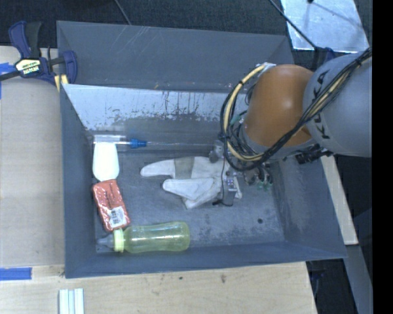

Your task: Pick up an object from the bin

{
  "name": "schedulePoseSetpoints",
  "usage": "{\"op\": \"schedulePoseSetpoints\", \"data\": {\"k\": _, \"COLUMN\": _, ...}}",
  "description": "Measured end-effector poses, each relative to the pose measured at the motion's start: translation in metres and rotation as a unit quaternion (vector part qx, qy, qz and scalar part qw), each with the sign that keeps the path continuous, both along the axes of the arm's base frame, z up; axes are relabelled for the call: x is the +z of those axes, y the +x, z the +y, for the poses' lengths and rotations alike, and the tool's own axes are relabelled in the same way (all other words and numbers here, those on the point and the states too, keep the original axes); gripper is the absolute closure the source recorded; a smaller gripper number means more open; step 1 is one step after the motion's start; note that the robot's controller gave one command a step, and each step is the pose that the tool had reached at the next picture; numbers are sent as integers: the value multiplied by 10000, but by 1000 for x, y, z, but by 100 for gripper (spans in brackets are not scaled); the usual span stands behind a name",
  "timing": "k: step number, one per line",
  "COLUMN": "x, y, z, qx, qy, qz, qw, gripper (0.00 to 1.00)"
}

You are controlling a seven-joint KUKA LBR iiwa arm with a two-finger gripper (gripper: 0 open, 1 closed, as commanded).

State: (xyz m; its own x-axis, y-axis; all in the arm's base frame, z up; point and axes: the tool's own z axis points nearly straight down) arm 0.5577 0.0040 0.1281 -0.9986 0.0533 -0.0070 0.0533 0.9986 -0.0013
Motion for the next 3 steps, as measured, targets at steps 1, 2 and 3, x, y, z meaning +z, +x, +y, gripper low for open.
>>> {"op": "schedulePoseSetpoints", "data": {"k": 1, "x": -53, "y": 19, "z": 32, "qx": 388, "qy": 7, "qz": -31, "qw": 9992, "gripper": 100}}
{"op": "schedulePoseSetpoints", "data": {"k": 2, "x": -53, "y": 19, "z": 32, "qx": 389, "qy": 7, "qz": -31, "qw": 9992, "gripper": 100}}
{"op": "schedulePoseSetpoints", "data": {"k": 3, "x": 123, "y": 31, "z": 36, "qx": 484, "qy": 4, "qz": -26, "qw": 9988, "gripper": 100}}
